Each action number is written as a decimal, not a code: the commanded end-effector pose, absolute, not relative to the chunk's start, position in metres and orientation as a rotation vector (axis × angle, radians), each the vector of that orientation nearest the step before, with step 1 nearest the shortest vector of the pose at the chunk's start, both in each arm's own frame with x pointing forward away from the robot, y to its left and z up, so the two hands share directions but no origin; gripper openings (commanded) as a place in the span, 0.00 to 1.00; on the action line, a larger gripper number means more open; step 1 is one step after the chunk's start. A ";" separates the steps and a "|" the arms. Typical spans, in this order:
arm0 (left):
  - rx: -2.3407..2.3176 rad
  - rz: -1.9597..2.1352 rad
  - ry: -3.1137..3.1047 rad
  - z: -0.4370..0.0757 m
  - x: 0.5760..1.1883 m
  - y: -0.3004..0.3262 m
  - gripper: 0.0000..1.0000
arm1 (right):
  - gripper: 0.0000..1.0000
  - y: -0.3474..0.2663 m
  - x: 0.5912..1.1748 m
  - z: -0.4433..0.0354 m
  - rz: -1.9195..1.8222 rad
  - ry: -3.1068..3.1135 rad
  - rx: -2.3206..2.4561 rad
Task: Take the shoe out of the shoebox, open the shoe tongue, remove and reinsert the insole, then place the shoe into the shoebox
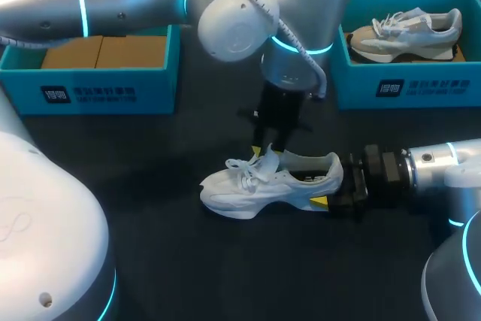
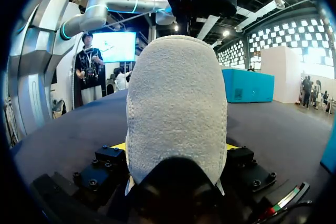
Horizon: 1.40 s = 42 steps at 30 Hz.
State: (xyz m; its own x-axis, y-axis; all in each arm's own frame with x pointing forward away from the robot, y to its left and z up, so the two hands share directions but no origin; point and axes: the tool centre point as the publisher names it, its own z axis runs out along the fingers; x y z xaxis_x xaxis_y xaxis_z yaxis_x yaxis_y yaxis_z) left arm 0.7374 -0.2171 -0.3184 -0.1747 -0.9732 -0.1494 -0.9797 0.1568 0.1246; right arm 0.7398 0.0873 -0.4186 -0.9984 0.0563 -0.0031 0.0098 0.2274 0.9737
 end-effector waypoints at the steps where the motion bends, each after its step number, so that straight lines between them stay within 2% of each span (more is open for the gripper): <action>1: -1.996 0.283 2.374 -0.319 0.738 -0.214 0.09 | 0.00 0.088 0.740 -0.421 1.925 2.432 0.065; 8: -1.985 0.273 2.385 -0.319 0.738 -0.214 0.11 | 0.00 0.088 0.740 -0.421 1.925 2.432 0.065; 9: -1.985 0.273 2.386 -0.319 0.738 -0.214 0.13 | 0.00 0.088 0.740 -0.421 1.925 2.432 0.065; 10: -1.984 0.273 2.387 -0.319 0.738 -0.213 0.21 | 0.00 0.088 0.740 -0.421 1.925 2.432 0.065; 11: -1.983 0.271 2.389 -0.319 0.738 -0.213 0.33 | 0.00 0.088 0.740 -0.421 1.925 2.432 0.065; 12: -1.985 0.268 2.390 -0.319 0.738 -0.213 0.35 | 0.00 0.088 0.740 -0.421 1.925 2.432 0.065; 14: -1.992 0.260 2.394 -0.318 0.739 -0.214 0.32 | 0.00 0.088 0.740 -0.421 1.925 2.432 0.065; 18: -1.997 0.247 2.404 -0.317 0.738 -0.215 0.09 | 0.00 0.088 0.740 -0.421 1.925 2.432 0.065; 23: -1.983 0.225 2.425 -0.318 0.738 -0.218 0.07 | 0.00 0.088 0.740 -0.421 1.925 2.432 0.065; 24: -1.982 0.224 2.426 -0.318 0.738 -0.218 0.00 | 0.00 0.088 0.740 -0.421 1.925 2.432 0.065; 42: -2.225 0.034 2.464 -0.308 0.724 -0.179 0.00 | 0.00 0.088 0.740 -0.421 1.925 2.432 0.065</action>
State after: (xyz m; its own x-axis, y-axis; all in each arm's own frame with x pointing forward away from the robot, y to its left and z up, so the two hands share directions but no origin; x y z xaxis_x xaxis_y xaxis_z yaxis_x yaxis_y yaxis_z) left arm 0.7285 -0.2022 -0.3102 -0.1104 -0.9938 0.0091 -0.9832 0.1105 0.1452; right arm 0.7397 0.0873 -0.4185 -0.9984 0.0560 -0.0034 0.0095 0.2275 0.9737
